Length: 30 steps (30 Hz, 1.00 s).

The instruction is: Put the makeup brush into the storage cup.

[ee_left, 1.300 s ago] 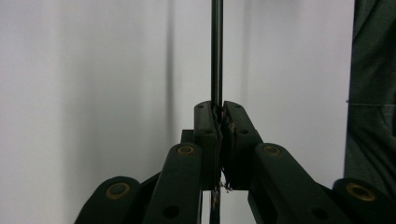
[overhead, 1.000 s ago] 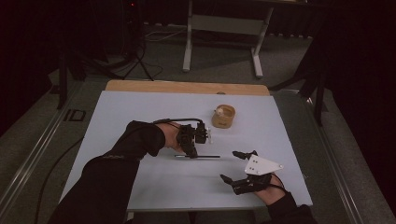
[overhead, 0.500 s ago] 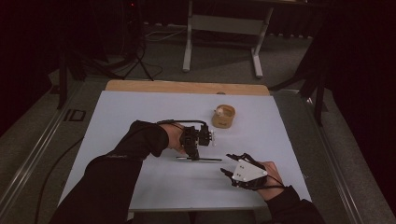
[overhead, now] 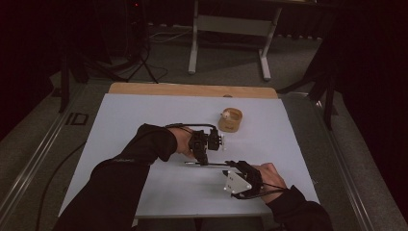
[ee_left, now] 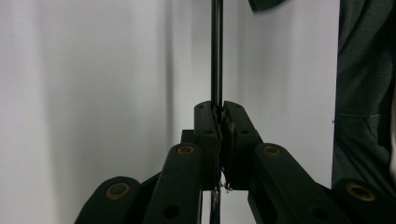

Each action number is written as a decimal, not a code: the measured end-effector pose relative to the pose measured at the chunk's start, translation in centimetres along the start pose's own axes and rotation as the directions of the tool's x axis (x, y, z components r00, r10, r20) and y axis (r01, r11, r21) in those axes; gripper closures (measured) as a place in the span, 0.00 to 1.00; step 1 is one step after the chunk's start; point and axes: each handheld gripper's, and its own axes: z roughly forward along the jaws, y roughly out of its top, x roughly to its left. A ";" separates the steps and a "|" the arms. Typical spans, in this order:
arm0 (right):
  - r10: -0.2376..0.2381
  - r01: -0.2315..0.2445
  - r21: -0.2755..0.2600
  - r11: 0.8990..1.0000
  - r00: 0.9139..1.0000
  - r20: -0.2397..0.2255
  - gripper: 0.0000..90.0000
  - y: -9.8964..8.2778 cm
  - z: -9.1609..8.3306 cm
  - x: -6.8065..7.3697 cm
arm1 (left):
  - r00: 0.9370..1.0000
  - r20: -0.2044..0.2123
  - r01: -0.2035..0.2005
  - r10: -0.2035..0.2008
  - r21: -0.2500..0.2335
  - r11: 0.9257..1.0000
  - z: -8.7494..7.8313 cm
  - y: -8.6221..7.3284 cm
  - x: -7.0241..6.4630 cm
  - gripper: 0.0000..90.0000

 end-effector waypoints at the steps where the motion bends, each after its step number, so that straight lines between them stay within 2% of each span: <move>1: -0.012 0.012 -0.007 1.000 1.000 0.000 0.74 0.3 0.0 0.0 | 1.000 0.003 0.002 -0.002 0.000 1.000 0.0 0.1 0.0 0.95; 6: -0.065 0.065 0.011 0.998 0.998 0.009 0.76 1.3 0.6 0.2 | 1.000 -0.002 0.000 0.000 -0.005 1.000 0.0 0.5 0.0 0.95; 10: -0.080 0.080 0.015 0.997 0.997 0.003 0.77 1.7 1.1 0.4 | 1.000 0.008 0.007 -0.007 -0.013 1.000 0.0 0.6 -0.1 0.95; 11: -0.092 0.091 0.020 0.996 0.996 0.009 0.78 1.8 1.2 0.5 | 1.000 -0.002 -0.001 0.001 -0.006 1.000 0.0 0.7 0.0 0.95; 15: -0.131 0.130 0.041 0.991 0.991 0.026 0.82 2.1 1.7 0.7 | 1.000 0.003 -0.006 0.006 0.000 1.000 0.0 0.8 -0.1 0.95; 19: -0.123 0.122 0.046 0.991 0.992 0.016 0.87 2.3 1.9 0.5 | 1.000 0.010 0.004 -0.004 -0.018 1.000 -0.1 1.0 0.0 0.95; 24: -0.125 0.124 0.060 0.990 0.992 0.016 0.93 2.4 2.3 0.4 | 1.000 0.016 0.003 -0.003 -0.013 1.000 0.0 1.2 -0.1 0.95; 28: -0.126 0.125 0.076 0.989 0.992 0.005 0.94 2.4 2.5 0.3 | 1.000 0.017 0.014 -0.014 -0.020 1.000 -0.1 1.2 -0.1 0.95; 30: -0.108 0.109 0.080 0.991 0.994 -0.013 0.95 2.4 2.5 0.1 | 1.000 0.023 0.015 -0.015 -0.013 1.000 0.1 1.2 0.0 0.95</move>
